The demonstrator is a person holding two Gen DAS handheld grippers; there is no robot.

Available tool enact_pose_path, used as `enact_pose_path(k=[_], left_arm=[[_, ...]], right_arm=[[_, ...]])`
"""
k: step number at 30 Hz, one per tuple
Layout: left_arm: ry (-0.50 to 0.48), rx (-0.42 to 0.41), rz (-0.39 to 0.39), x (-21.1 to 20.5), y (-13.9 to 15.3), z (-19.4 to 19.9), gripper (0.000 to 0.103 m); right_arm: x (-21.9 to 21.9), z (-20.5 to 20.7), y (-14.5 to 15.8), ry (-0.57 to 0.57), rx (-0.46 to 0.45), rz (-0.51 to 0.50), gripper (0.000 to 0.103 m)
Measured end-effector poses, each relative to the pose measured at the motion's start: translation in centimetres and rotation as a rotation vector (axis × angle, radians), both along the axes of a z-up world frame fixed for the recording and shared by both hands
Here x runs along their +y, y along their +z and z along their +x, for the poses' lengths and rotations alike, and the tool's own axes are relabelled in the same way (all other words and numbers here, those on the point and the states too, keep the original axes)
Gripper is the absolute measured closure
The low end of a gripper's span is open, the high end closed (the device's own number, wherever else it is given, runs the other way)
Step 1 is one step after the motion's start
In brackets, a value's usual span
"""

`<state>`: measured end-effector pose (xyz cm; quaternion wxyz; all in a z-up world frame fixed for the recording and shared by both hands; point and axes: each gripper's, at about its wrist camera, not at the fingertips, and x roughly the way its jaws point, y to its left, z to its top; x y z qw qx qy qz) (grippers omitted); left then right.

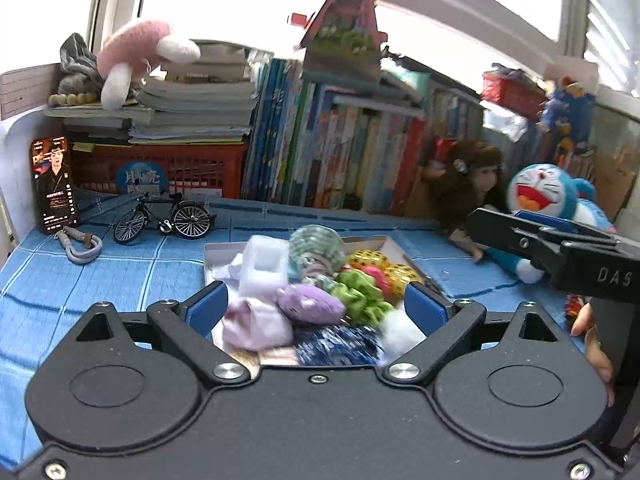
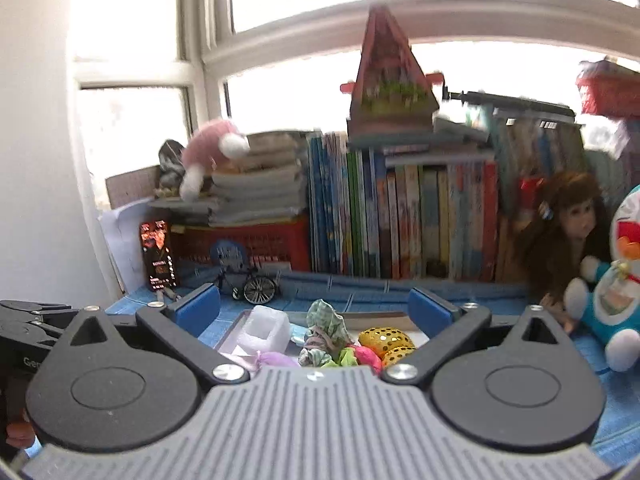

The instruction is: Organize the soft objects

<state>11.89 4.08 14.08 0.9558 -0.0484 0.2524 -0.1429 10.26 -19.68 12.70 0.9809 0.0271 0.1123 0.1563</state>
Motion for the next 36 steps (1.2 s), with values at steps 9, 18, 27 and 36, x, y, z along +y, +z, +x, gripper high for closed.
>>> enact_pose_path(k=[9, 18, 27, 36], left_arm=[[0.076, -0.108, 0.030, -0.6, -4.3, -9.7, 0.001], [0.193, -0.013, 0.098, -0.6, -10.7, -12.9, 0.000], [0.254, 0.114, 0.130, -0.4, -14.4, -11.6, 0.000], [0.264, 0.122, 0.172, -1.0, -14.5, -10.7, 0.000]], right_arm=[[-0.2, -7.7, -5.4, -0.095, -0.104, -0.038, 0.000], [-0.6, -10.3, -11.9, -0.183, 0.001, -0.065, 0.000], [0.6, -9.4, -15.3, -0.214, 0.101, -0.146, 0.000], [1.4, -8.7, -16.9, -0.220, 0.175, -0.198, 0.000]])
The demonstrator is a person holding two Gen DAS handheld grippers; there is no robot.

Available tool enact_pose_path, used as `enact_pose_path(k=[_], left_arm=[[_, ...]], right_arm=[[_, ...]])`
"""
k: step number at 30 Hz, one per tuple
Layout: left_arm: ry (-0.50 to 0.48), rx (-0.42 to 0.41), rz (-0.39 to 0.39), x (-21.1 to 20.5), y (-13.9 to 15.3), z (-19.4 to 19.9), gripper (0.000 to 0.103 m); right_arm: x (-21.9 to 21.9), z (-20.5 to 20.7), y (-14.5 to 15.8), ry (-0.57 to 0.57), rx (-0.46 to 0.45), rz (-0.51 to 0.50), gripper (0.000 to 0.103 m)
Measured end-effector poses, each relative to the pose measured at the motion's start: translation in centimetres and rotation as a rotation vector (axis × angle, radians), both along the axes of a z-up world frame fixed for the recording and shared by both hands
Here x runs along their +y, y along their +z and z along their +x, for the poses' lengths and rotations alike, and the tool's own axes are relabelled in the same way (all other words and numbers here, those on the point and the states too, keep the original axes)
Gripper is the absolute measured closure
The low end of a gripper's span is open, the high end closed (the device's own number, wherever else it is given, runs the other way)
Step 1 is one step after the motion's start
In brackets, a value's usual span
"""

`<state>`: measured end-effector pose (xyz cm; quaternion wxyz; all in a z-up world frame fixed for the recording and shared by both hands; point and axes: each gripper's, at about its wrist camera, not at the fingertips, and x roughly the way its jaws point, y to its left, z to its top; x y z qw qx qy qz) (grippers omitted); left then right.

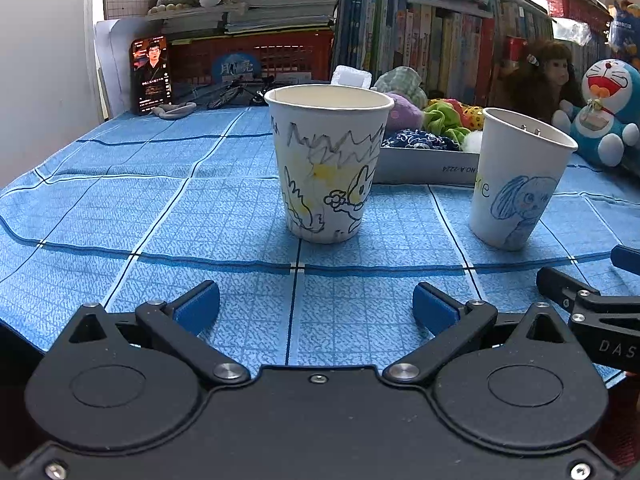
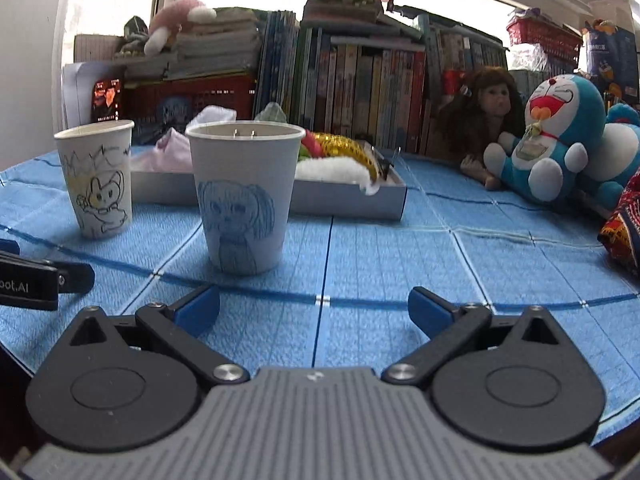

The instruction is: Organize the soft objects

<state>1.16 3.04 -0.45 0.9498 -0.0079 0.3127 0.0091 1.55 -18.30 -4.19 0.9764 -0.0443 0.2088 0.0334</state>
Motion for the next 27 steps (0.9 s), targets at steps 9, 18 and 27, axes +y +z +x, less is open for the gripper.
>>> enact_pose_path(k=[9, 18, 27], left_arm=[[0.007, 0.009, 0.000, -0.03, -0.04, 0.49, 0.000], [0.008, 0.010, -0.001, -0.01, -0.04, 0.58, 0.000], [0.009, 0.011, 0.001, -0.05, -0.10, 0.67, 0.000]], right_arm=[[-0.27, 0.24, -0.08, -0.009, 0.020, 0.024, 0.000], [-0.31, 0.55, -0.03, -0.008, 0.041, 0.031, 0.000], [-0.30, 0.75, 0.04, -0.009, 0.052, 0.031, 0.000]])
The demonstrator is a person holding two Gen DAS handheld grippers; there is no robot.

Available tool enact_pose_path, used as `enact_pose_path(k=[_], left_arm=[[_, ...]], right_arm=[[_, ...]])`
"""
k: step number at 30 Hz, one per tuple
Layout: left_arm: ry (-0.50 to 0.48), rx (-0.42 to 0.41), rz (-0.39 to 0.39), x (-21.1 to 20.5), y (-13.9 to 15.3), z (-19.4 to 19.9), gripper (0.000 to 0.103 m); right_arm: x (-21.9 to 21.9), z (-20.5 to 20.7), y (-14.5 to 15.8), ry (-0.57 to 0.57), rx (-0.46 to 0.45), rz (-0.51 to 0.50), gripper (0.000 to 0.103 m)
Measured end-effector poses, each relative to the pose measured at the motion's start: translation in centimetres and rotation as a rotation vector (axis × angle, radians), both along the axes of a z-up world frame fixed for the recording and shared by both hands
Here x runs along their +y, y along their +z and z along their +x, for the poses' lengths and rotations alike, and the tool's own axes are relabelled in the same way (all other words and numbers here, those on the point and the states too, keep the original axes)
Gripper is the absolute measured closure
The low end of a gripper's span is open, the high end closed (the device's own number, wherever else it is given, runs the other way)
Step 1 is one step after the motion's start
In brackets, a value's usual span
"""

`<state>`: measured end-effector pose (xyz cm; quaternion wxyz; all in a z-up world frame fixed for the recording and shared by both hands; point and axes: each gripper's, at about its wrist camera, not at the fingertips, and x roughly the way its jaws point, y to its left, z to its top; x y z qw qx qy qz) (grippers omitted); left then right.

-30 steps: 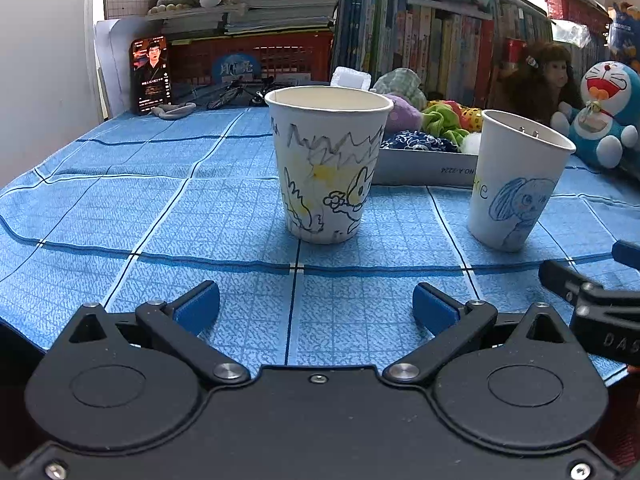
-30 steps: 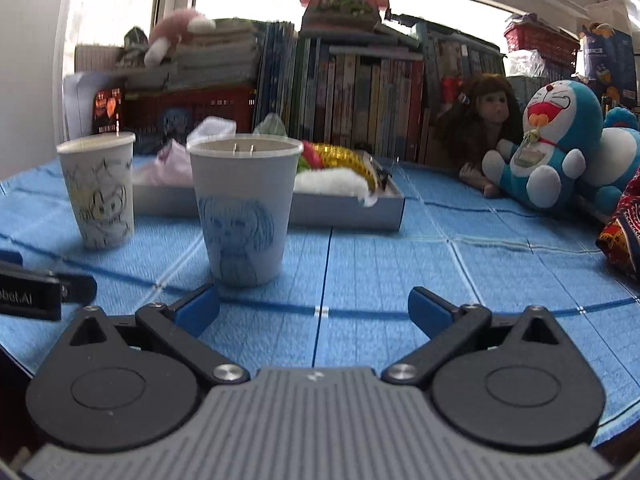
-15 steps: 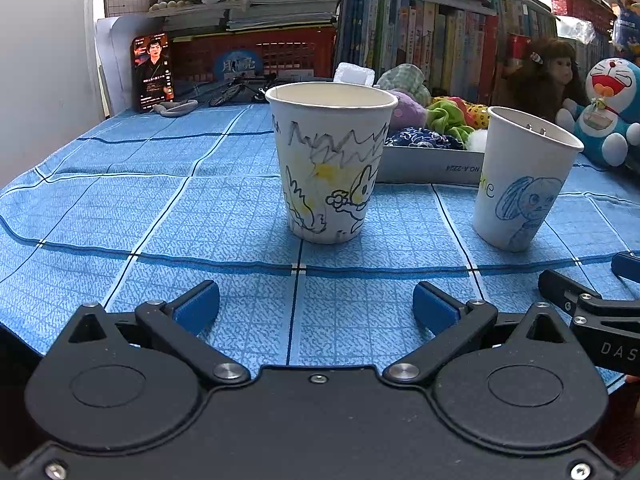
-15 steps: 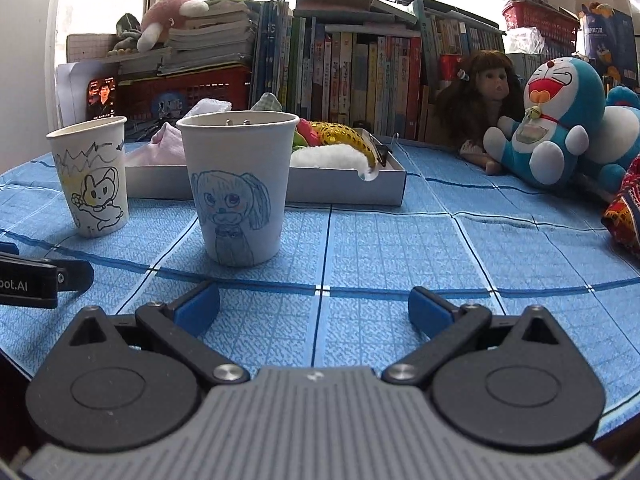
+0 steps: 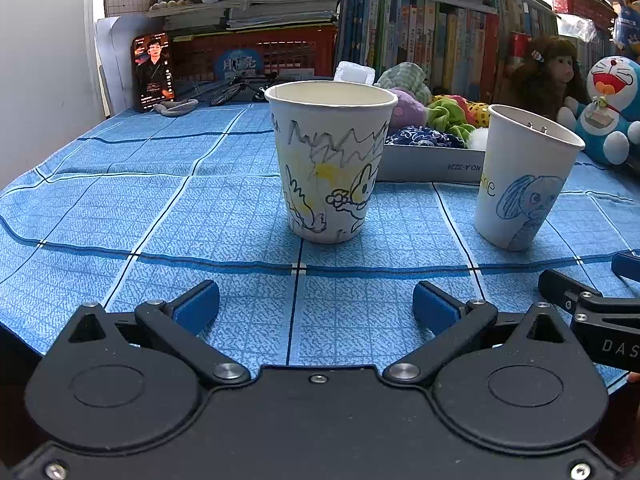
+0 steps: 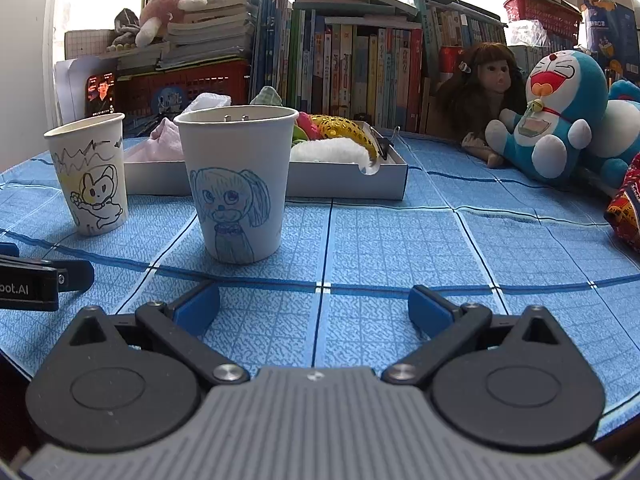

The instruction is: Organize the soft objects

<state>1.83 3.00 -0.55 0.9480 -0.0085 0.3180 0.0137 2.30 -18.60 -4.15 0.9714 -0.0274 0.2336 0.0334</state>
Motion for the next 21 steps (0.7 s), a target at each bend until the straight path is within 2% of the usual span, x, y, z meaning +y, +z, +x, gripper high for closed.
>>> enact_pose_path(k=[21], left_arm=[[-0.001, 0.000, 0.003, -0.03, -0.06, 0.04, 0.000]], right_arm=[[0.01, 0.06, 0.04, 0.000, 0.006, 0.002, 0.000]])
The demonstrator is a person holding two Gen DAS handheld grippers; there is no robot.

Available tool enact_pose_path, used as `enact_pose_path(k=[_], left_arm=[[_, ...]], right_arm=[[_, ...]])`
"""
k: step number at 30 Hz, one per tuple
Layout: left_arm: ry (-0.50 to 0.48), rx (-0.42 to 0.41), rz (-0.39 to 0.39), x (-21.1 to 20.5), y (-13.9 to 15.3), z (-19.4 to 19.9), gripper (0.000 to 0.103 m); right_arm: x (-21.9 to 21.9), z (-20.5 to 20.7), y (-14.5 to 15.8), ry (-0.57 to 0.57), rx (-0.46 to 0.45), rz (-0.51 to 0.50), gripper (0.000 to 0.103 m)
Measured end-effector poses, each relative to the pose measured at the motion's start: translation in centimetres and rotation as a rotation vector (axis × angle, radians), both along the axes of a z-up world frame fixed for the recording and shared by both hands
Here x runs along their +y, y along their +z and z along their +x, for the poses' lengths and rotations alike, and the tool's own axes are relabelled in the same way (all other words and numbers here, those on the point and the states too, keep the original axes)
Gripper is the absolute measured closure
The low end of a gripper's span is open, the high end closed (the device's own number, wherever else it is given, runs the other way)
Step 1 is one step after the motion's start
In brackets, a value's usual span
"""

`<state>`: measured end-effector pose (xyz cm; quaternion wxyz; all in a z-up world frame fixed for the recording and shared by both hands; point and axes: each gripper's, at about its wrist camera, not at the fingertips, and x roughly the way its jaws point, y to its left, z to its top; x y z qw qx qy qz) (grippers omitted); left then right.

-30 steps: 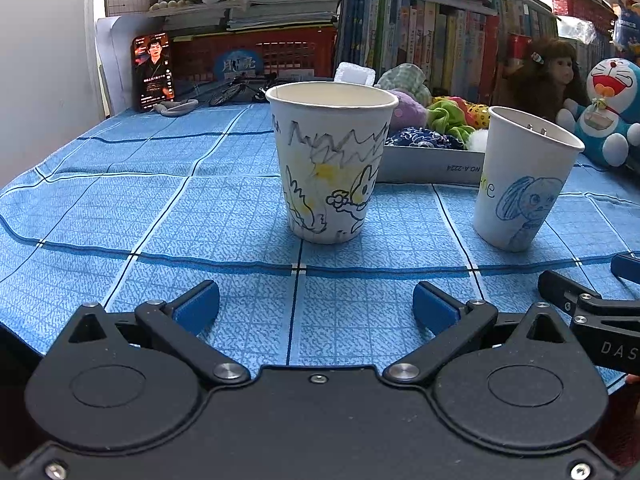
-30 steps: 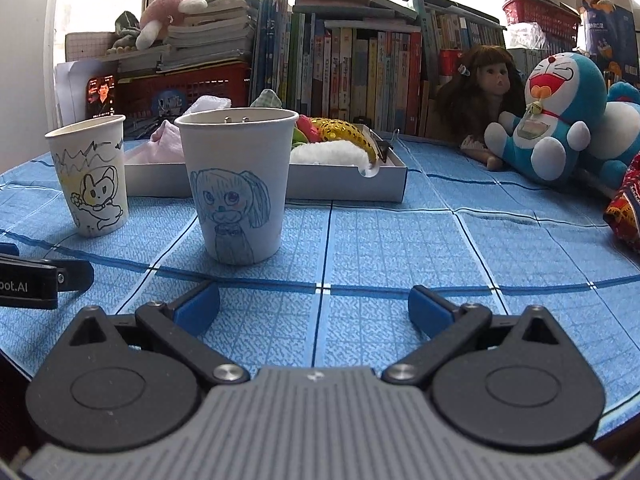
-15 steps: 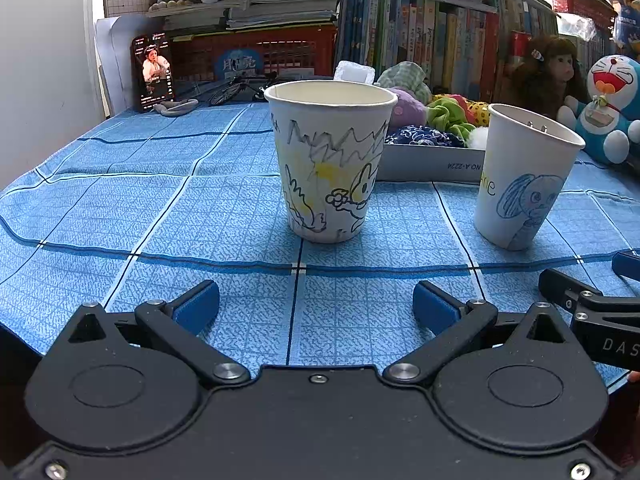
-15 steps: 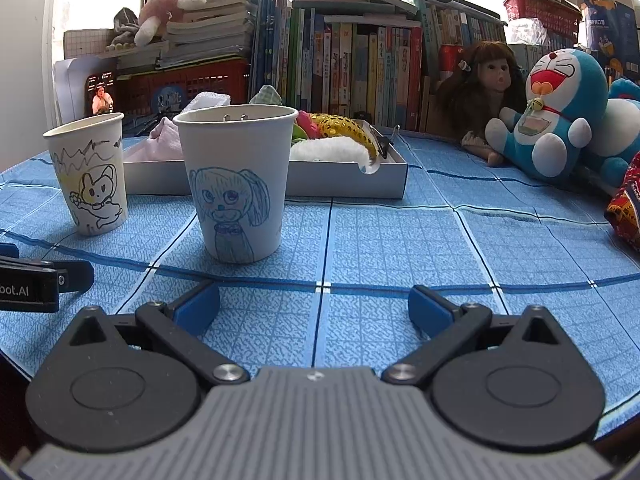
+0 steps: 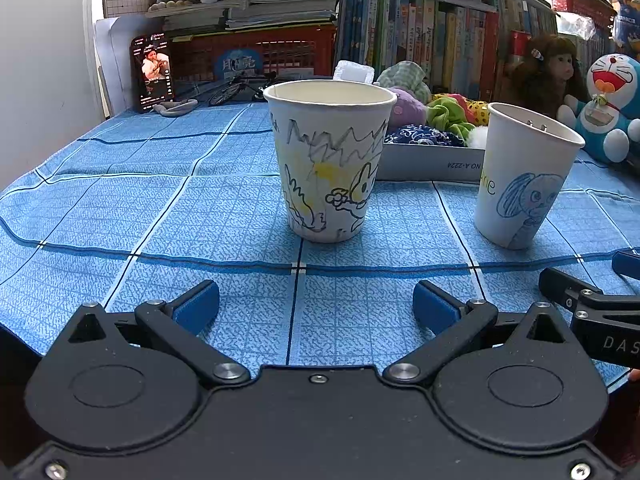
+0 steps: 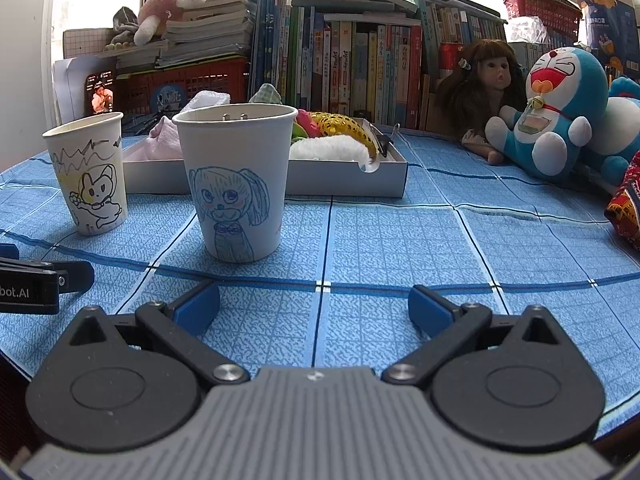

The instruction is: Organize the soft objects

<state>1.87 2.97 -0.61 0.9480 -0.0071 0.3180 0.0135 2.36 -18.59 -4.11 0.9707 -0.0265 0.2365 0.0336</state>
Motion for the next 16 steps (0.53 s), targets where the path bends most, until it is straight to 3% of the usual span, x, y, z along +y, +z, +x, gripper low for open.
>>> enact_pose_path(k=[16], left_arm=[[-0.004, 0.004, 0.004, -0.05, -0.10, 0.11, 0.000]], right_arm=[[-0.04, 0.03, 0.02, 0.000, 0.002, 0.002, 0.000]])
